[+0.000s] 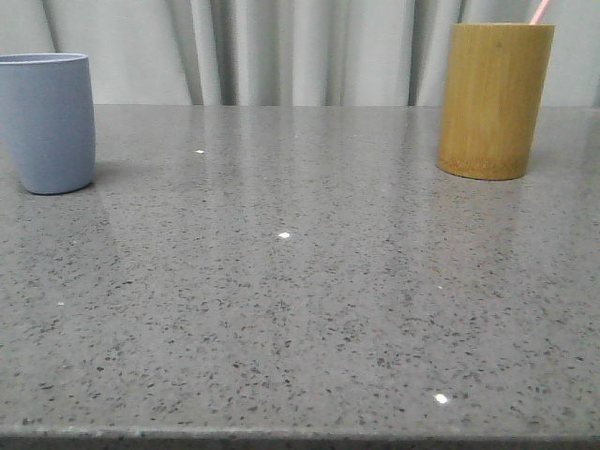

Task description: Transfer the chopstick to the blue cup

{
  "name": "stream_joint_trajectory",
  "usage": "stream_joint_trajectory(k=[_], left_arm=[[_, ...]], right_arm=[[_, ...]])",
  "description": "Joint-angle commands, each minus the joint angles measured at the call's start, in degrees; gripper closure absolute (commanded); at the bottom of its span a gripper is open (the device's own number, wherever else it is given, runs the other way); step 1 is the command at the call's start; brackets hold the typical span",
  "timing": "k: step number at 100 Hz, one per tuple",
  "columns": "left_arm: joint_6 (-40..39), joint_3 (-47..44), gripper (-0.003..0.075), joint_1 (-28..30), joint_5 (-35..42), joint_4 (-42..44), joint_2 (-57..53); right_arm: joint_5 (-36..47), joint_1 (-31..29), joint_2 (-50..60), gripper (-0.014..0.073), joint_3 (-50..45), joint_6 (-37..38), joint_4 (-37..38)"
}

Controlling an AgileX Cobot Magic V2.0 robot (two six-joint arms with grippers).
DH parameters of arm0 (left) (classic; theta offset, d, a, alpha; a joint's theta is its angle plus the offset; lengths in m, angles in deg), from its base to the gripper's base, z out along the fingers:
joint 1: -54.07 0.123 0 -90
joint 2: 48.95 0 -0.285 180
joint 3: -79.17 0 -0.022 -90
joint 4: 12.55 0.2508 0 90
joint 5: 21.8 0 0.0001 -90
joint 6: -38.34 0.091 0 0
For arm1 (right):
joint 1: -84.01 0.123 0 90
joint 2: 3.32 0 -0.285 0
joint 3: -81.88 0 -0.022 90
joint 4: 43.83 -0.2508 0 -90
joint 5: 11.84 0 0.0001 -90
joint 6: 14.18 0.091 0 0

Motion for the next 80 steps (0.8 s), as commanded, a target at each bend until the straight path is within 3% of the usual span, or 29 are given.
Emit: stream_joint_trajectory(k=[1, 61, 80], left_arm=[[-0.4, -0.6, 0.0739, 0.2, 4.8, -0.2, -2.0], [-0.4, -0.6, 0.0739, 0.2, 4.8, -0.2, -2.0], [-0.4, -0.6, 0.0739, 0.2, 8.0, -0.2, -2.0]], right_arm=[[4.9, -0.5, 1.1, 0.0662, 0.0, -0.5, 0.1], [5.1, -0.5, 1.1, 0.0662, 0.0, -0.5, 0.1], [13.8, -0.5, 1.1, 0.0662, 0.0, -0.5, 0.1]])
